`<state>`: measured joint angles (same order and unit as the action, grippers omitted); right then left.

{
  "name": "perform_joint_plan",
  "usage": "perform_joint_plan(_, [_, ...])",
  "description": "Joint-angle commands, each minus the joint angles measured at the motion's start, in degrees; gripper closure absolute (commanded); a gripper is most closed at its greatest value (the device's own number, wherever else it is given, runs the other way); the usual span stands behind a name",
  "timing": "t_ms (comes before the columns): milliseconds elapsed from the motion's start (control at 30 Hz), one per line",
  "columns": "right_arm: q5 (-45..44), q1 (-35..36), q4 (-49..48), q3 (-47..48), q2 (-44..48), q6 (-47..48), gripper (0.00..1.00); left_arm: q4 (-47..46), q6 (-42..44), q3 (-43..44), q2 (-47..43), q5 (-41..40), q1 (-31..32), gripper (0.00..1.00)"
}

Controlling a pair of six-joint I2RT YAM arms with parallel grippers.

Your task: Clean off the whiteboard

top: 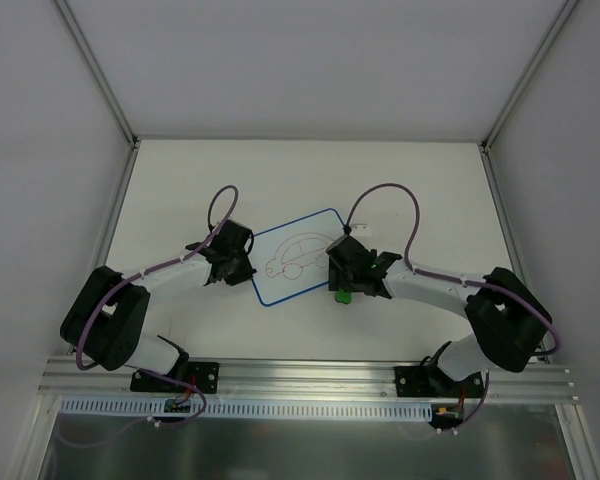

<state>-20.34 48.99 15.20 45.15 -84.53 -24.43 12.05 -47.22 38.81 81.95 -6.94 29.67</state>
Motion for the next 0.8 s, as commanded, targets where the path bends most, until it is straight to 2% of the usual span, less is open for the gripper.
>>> perform_joint_plan(0, [-2.69,0.23,1.41,2.14,-2.12,-3.43,0.33,7.11,-0.15,-1.98,1.19,-0.27,0.74,1.0])
perform_joint_plan(167, [-1.55,0.23,1.41,1.35,-2.66,-5.1,0.39,7.11,-0.24,-2.16,0.75,-0.36,0.83,1.0])
perform_joint_plan(300, [-1.9,0.14,1.32,0.91,-2.48,-5.19,0.51,7.11,-0.24,-2.16,0.93,-0.36,0.91,1.0])
perform_joint_plan(333, [-1.9,0.23,1.41,0.91,-2.48,-5.11,0.61,7.11,-0.15,-1.98,0.93,-0.36,0.92,1.0])
perform_joint_plan(367, [-1.99,0.14,1.32,1.0,-2.39,-4.93,0.66,7.11,-0.15,-1.98,1.02,-0.27,1.0,1.0])
perform_joint_plan(400, [-1.99,0.23,1.32,1.08,-2.31,-4.5,0.77,7.11,-0.15,-1.89,1.1,-0.27,0.92,1.0])
perform_joint_plan(500, [-2.16,0.14,1.32,2.22,-2.22,-2.74,0.95,7.02,0.02,-1.89,1.37,-0.18,1.0,1.0])
perform_joint_plan(567, [-2.08,0.23,1.41,3.28,-1.87,-0.81,1.0,7.02,0.11,-1.89,1.28,-0.09,1.09,1.0])
perform_joint_plan(767, [-0.33,-0.21,1.58,7.32,0.86,6.91,1.0,7.11,0.64,-2.07,1.28,-0.09,1.09,1.0])
